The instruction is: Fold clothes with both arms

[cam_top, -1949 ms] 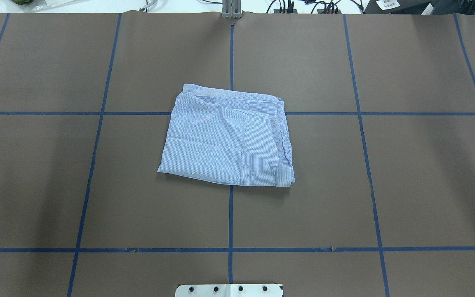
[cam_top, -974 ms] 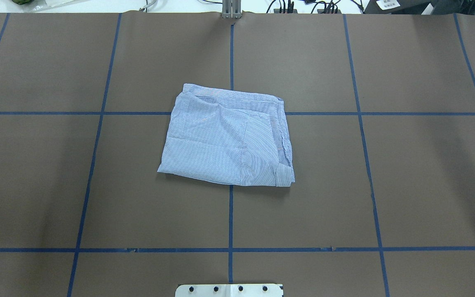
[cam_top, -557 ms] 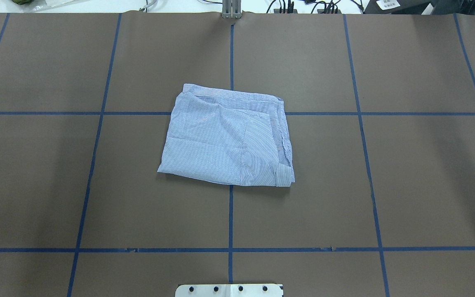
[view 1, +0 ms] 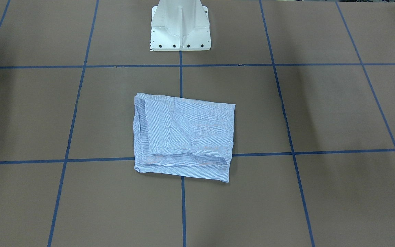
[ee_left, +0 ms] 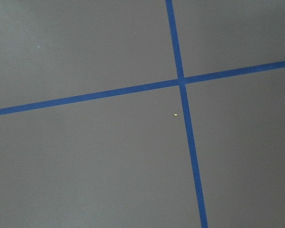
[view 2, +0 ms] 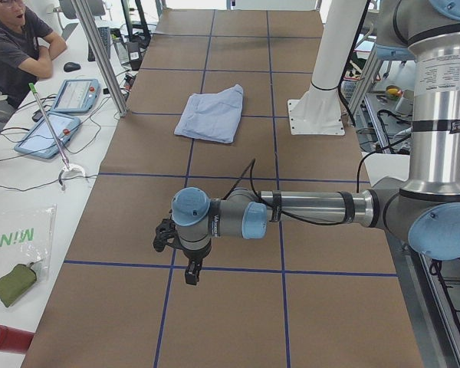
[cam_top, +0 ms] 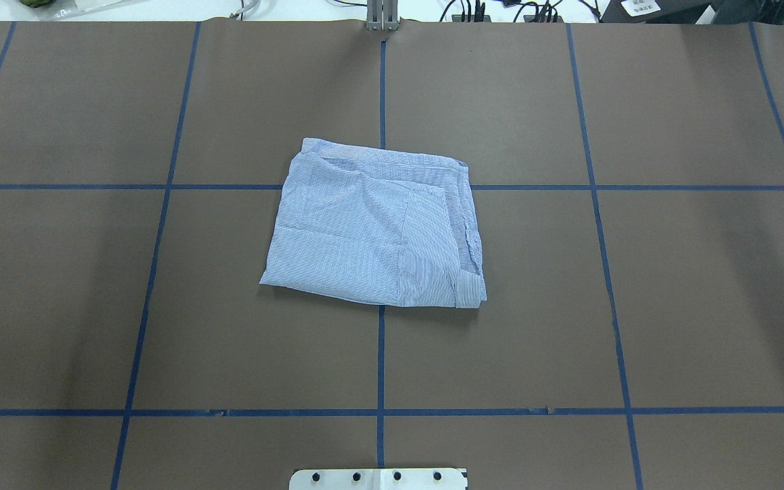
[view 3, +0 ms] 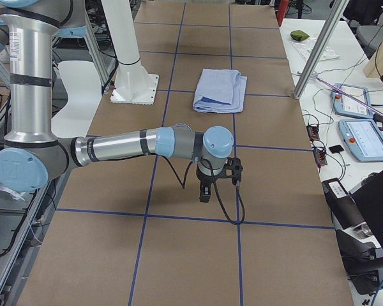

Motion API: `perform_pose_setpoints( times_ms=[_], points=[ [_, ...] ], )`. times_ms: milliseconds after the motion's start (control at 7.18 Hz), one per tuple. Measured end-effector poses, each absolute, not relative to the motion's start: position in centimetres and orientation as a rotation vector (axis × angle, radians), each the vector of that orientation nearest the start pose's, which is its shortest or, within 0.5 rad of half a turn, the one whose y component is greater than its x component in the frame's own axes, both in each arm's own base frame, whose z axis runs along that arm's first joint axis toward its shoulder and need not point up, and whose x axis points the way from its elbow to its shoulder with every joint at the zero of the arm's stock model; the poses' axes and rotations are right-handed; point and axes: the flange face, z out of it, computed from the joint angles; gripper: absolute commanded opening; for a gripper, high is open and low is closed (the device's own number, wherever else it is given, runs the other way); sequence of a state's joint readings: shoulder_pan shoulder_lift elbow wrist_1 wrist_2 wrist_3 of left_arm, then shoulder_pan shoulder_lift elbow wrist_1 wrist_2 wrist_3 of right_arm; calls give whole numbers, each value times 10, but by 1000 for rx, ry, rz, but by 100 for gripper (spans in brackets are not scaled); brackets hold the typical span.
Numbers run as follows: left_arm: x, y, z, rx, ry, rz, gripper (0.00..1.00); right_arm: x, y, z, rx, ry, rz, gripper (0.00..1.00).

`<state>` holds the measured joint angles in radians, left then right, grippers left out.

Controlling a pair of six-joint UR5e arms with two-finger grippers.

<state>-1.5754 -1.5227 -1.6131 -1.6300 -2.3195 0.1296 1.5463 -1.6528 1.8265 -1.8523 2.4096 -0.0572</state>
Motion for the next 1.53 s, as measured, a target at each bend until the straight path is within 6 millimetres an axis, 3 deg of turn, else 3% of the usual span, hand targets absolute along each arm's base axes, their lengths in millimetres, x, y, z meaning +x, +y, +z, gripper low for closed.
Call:
perform_pose_setpoints(
  times_ms=[557, 1531],
  points=[
    [-67, -476, 653, 107, 747, 142, 99, 66, -448, 648, -45, -812, -14, 100],
    [-68, -479, 655, 105, 740, 142, 99, 70, -462, 633, -9, -790, 36, 100]
  ],
)
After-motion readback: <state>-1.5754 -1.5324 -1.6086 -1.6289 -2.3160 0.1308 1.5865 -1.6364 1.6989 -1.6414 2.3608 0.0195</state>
